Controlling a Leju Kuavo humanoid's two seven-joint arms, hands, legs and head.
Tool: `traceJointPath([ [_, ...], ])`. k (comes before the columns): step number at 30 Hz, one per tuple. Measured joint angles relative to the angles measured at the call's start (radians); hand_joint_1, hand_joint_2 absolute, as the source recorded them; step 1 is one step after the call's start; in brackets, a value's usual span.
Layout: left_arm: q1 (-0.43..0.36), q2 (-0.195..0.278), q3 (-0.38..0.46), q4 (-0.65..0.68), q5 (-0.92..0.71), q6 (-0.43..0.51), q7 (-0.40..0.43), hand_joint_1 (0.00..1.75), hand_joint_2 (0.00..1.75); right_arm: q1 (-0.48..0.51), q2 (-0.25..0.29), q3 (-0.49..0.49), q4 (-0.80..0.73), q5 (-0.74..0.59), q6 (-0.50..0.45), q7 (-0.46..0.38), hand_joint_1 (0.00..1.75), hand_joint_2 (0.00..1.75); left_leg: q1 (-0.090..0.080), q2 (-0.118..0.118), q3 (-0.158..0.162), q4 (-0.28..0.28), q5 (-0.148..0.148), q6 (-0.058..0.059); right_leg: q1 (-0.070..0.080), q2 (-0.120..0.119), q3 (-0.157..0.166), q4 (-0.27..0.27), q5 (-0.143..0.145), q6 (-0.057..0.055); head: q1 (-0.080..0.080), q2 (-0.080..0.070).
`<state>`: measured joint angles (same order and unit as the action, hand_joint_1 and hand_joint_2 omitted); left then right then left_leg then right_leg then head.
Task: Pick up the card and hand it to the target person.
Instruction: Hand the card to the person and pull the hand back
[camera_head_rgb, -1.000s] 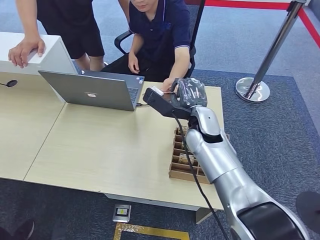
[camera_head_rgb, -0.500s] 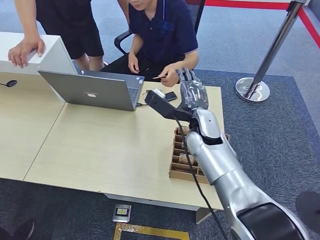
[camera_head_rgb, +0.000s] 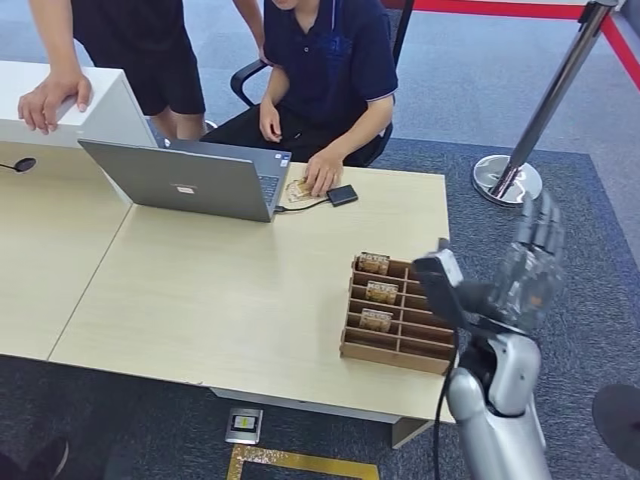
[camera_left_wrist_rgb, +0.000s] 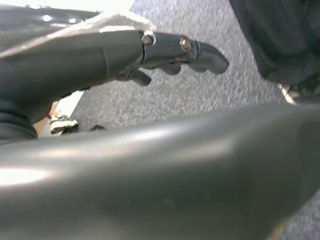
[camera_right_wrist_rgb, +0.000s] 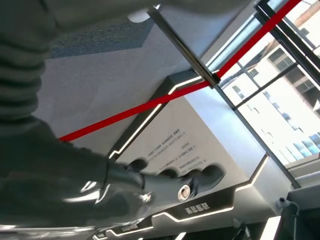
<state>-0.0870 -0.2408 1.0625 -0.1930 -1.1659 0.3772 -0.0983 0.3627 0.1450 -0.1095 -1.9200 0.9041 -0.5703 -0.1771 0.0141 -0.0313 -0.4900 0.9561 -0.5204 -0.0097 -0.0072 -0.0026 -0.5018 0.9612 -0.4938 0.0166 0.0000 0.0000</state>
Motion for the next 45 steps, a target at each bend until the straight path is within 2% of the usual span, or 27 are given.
traceJointPath([
  [2, 0.002, -0.001, -0.001, 0.001, -0.003, -0.013, -0.009, 0.00, 0.00, 0.041, 0.038, -0.099, -0.032, -0.153, 0.179, -0.097, 0.00, 0.00, 0.000, 0.000, 0.000, 0.000, -0.002, 0.000, 0.000, 0.001, 0.000, 0.000, -0.001, 0.001, 0.000, 0.000],
  [4, 0.004, -0.001, -0.006, 0.001, -0.013, -0.017, -0.008, 0.00, 0.00, 0.058, 0.096, -0.252, -0.034, -0.267, 0.365, -0.182, 0.00, 0.00, -0.001, 0.002, 0.000, 0.001, -0.003, 0.001, -0.001, 0.002, -0.001, 0.001, -0.002, 0.001, 0.000, 0.000],
  [5, 0.004, 0.000, -0.008, 0.002, -0.018, -0.018, -0.004, 0.00, 0.44, 0.058, 0.122, -0.329, -0.023, -0.323, 0.501, -0.205, 0.00, 0.00, -0.001, 0.004, 0.000, 0.001, -0.003, 0.001, -0.001, 0.004, -0.001, 0.001, -0.002, 0.001, 0.000, 0.000],
  [6, 0.004, 0.001, -0.012, 0.002, -0.025, -0.021, 0.000, 0.00, 0.87, 0.054, 0.147, -0.418, -0.002, -0.362, 0.675, -0.230, 0.00, 0.00, -0.001, 0.006, 0.001, 0.000, -0.004, 0.001, -0.001, 0.004, -0.001, 0.001, -0.002, 0.001, 0.000, 0.000],
  [8, 0.004, 0.002, -0.019, 0.003, -0.038, -0.020, 0.006, 0.00, 1.75, 0.017, 0.188, -0.595, 0.082, -0.305, 0.991, -0.312, 0.00, 0.00, -0.001, 0.006, 0.001, 0.000, -0.003, 0.001, -0.001, 0.003, -0.001, 0.001, -0.001, 0.001, 0.000, 0.000],
  [9, 0.004, 0.003, -0.022, 0.003, -0.043, -0.017, 0.009, 0.00, 1.75, -0.009, 0.197, -0.673, 0.144, -0.244, 1.110, -0.351, 0.00, 0.00, -0.001, 0.006, 0.002, 0.000, -0.003, 0.001, -0.001, 0.003, 0.000, 0.000, -0.001, 0.001, 0.000, 0.000],
  [11, 0.004, 0.001, -0.024, 0.002, -0.048, -0.012, 0.013, 0.00, 1.75, -0.081, 0.181, -0.816, 0.343, -0.106, 1.224, -0.418, 0.00, 0.00, 0.000, 0.007, 0.004, -0.001, -0.003, 0.001, 0.000, 0.005, 0.001, -0.001, 0.000, 0.001, 0.000, 0.000],
  [13, 0.002, -0.001, -0.024, 0.003, -0.050, -0.007, 0.016, 0.00, 1.75, -0.180, 0.137, -0.971, 0.609, -0.002, 1.220, -0.441, 0.00, 0.00, 0.001, 0.009, 0.006, -0.002, -0.003, 0.001, 0.001, 0.006, 0.004, -0.003, 0.001, 0.001, 0.000, 0.000],
  [14, 0.002, -0.003, -0.024, 0.003, -0.053, -0.004, 0.019, 0.00, 1.75, -0.240, 0.103, -1.062, 0.770, 0.038, 1.166, -0.411, 0.00, 0.00, 0.001, 0.009, 0.007, -0.002, -0.003, 0.001, 0.001, 0.006, 0.005, -0.004, 0.001, 0.001, 0.000, 0.000],
  [17, 0.001, -0.006, -0.027, 0.004, -0.061, 0.004, 0.029, 0.00, 1.75, -0.393, -0.023, -1.303, 1.220, 0.086, 0.872, -0.260, 0.00, 0.00, 0.001, 0.009, 0.009, -0.003, -0.002, 0.003, 0.002, 0.006, 0.008, -0.007, 0.003, 0.002, 0.000, 0.000],
  [19, 0.001, -0.006, -0.034, 0.004, -0.070, 0.006, 0.035, 0.00, 1.75, -0.437, -0.082, -1.375, 1.421, 0.087, 0.633, -0.095, 0.00, 0.00, 0.001, 0.008, 0.009, -0.004, -0.001, 0.003, 0.003, 0.006, 0.009, -0.008, 0.003, 0.003, 0.000, 0.000],
  [21, 0.001, -0.005, -0.038, 0.004, -0.075, 0.008, 0.040, 0.00, 1.75, -0.457, -0.102, -1.409, 1.550, 0.091, 0.460, 0.044, 0.00, 0.00, -0.001, 0.009, 0.009, -0.002, -0.002, 0.005, 0.002, 0.007, 0.008, -0.007, 0.002, 0.005, 0.000, 0.000],
  [24, 0.000, -0.004, -0.034, 0.003, -0.075, 0.016, 0.048, 0.00, 1.75, -0.468, -0.080, -1.423, 1.637, 0.081, 0.403, 0.117, 0.00, 0.00, -0.002, 0.014, 0.009, -0.001, -0.003, 0.006, 0.001, 0.011, 0.007, -0.005, 0.002, 0.005, 0.000, 0.000],
  [27, -0.001, -0.004, -0.031, 0.003, -0.074, 0.025, 0.057, 0.00, 1.75, -0.468, -0.045, -1.378, 1.681, 0.136, 0.370, 0.234, 0.00, 0.00, -0.003, 0.018, 0.008, -0.001, -0.003, 0.005, 0.001, 0.013, 0.004, -0.003, 0.002, 0.004, 0.000, 0.000],
  [29, -0.001, -0.003, -0.028, 0.004, -0.075, 0.028, 0.055, 0.00, 1.75, -0.467, -0.022, -1.351, 1.693, 0.166, 0.379, 0.271, 0.00, 0.00, -0.003, 0.019, 0.008, 0.000, -0.003, 0.005, 0.001, 0.012, 0.003, -0.001, 0.002, 0.003, 0.000, 0.000],
  [34, 0.000, 0.003, -0.044, 0.007, -0.095, 0.003, 0.019, 0.00, 1.75, -0.473, 0.040, -1.290, 1.709, 0.219, 0.422, 0.226, 0.00, 0.00, -0.003, 0.020, 0.008, 0.000, -0.002, 0.004, 0.001, 0.013, 0.002, 0.002, 0.002, 0.003, 0.000, 0.000],
  [41, 0.000, 0.012, -0.059, 0.006, -0.110, -0.028, -0.003, 0.00, 1.75, -0.476, 0.040, -1.175, 1.712, 0.328, 0.420, 0.166, 0.00, 0.00, -0.004, 0.020, 0.008, -0.001, -0.002, 0.004, 0.000, 0.013, 0.002, 0.003, 0.002, 0.003, 0.000, 0.000],
  [45, -0.002, 0.010, -0.048, 0.004, -0.102, -0.016, 0.004, 0.00, 1.75, -0.479, 0.032, -1.138, 1.711, 0.361, 0.402, 0.133, 0.00, 1.75, -0.004, 0.019, 0.007, 0.000, -0.002, 0.004, 0.000, 0.012, 0.002, 0.003, 0.002, 0.003, 0.000, 0.000],
])
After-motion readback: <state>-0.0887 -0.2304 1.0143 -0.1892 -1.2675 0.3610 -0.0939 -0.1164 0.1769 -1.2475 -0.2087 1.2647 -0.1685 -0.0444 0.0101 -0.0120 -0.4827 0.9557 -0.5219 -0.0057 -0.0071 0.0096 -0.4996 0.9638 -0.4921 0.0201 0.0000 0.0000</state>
